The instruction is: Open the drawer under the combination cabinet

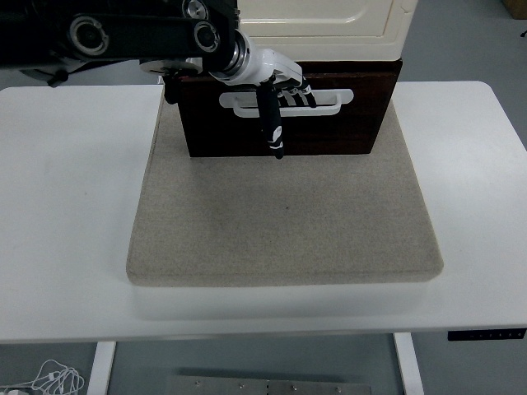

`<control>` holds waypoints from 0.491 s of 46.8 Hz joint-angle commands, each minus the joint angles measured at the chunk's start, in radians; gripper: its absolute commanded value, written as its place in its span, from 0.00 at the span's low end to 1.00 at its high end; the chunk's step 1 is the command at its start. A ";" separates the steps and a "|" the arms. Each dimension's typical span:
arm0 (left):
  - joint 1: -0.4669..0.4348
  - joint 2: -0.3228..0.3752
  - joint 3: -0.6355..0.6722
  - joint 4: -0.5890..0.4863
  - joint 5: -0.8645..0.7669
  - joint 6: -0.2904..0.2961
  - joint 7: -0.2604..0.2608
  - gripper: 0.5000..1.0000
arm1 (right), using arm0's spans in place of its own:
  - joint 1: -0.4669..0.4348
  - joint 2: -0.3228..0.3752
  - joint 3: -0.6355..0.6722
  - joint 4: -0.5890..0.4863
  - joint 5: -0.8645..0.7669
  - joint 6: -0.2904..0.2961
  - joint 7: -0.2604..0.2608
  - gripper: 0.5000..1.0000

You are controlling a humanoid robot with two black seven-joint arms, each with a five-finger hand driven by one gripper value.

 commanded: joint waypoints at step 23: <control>-0.009 0.002 -0.018 -0.012 0.000 -0.042 0.003 1.00 | -0.001 0.000 0.000 0.000 0.000 0.000 0.000 0.85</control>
